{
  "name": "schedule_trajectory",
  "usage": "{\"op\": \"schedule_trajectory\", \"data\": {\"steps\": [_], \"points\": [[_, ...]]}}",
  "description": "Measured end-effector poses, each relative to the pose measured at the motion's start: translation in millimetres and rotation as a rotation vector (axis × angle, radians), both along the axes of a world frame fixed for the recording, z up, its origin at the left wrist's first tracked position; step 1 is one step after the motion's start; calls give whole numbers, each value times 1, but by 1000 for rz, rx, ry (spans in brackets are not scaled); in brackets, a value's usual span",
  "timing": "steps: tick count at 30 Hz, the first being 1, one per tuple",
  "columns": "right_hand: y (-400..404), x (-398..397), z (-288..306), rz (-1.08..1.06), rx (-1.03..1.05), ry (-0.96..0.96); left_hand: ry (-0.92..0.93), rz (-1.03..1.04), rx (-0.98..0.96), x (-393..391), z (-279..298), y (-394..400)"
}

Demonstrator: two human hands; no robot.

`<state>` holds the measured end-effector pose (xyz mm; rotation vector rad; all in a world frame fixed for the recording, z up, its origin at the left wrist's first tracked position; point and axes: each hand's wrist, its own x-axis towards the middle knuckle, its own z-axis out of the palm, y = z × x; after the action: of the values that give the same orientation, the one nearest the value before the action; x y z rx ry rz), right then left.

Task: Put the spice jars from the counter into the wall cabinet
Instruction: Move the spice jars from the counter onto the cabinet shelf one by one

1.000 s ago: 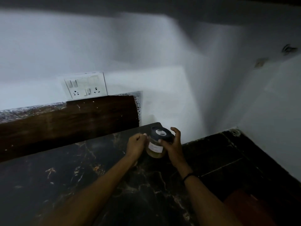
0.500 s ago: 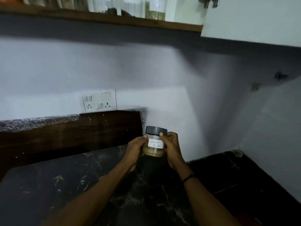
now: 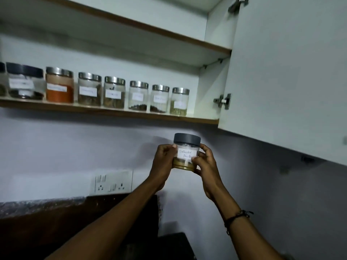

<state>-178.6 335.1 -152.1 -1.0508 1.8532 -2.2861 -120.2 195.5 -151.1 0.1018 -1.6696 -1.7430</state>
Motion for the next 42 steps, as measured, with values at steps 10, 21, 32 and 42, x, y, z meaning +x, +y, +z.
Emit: {"op": "schedule_trajectory", "data": {"steps": [10, 21, 32, 42], "points": [[-8, -13, 81, -320, -128, 115, 155, 257, -246, -23, 94, 16], [-21, -69, 134, -545, -41, 224, 22, 246, -430, -80, 151, 17], [-42, -140, 157, -607, 182, 389, -104, 243, -586, -152, 170, 4], [-56, -167, 161, -585, 437, 365, -283, 212, -780, -171, 179, -4]]}}
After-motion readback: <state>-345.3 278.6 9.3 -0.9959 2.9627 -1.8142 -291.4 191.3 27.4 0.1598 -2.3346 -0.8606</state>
